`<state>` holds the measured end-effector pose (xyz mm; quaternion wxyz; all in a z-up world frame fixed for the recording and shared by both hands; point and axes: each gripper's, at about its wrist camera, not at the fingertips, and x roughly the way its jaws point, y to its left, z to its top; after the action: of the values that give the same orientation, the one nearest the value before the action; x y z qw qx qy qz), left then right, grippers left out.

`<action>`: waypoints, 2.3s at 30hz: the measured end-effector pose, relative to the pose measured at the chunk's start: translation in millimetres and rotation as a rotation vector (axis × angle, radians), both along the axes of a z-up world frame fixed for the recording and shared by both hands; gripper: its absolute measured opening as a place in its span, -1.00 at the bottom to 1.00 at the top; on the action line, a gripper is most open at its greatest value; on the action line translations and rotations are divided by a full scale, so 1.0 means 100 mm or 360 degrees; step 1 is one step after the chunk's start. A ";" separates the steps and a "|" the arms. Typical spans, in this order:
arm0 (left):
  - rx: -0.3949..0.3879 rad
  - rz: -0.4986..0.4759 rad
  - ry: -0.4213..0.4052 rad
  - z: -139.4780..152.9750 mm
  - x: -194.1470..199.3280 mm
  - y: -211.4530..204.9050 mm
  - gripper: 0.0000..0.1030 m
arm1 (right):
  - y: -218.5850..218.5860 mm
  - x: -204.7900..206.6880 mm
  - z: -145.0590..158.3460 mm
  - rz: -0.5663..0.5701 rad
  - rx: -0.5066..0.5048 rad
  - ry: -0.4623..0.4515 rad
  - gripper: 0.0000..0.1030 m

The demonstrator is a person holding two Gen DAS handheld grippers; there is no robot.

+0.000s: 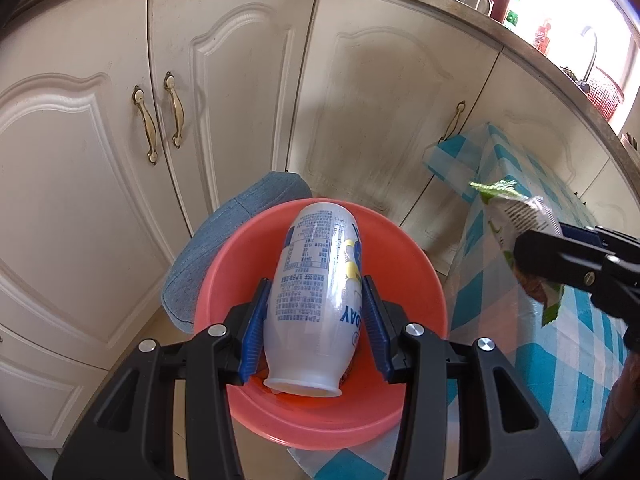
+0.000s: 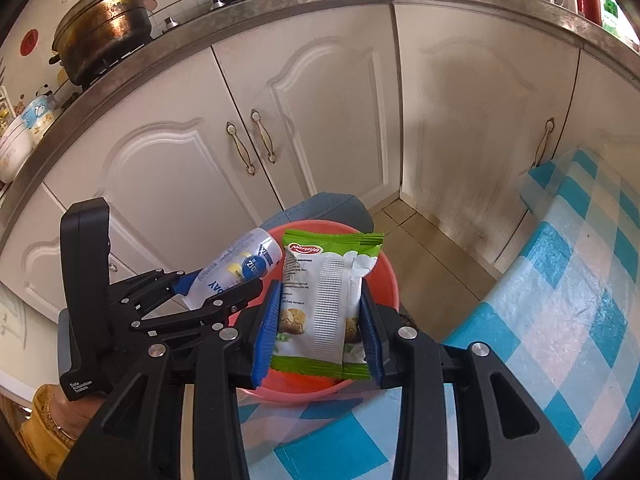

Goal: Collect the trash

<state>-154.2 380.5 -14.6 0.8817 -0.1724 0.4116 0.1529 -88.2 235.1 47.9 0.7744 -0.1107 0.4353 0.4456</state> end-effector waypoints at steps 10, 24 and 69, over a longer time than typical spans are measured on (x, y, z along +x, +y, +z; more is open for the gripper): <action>-0.0059 -0.0016 0.0071 -0.20 0.12 0.04 0.08 | 0.13 0.08 -0.22 -0.0007 -0.0045 0.0098 0.36; -0.0101 0.0162 0.0036 -0.16 0.09 0.13 0.78 | -0.62 0.26 0.13 -0.0395 0.0052 -0.0127 0.75; 0.0181 -0.0921 -0.0376 1.37 0.84 -3.43 0.92 | -4.47 -0.25 0.71 -0.1828 0.0061 -0.0574 0.80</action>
<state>-70.3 37.2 122.4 0.9385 -0.0152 0.3292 -0.1028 -113.4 -211.7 118.8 0.9547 0.0823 0.2791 -0.0619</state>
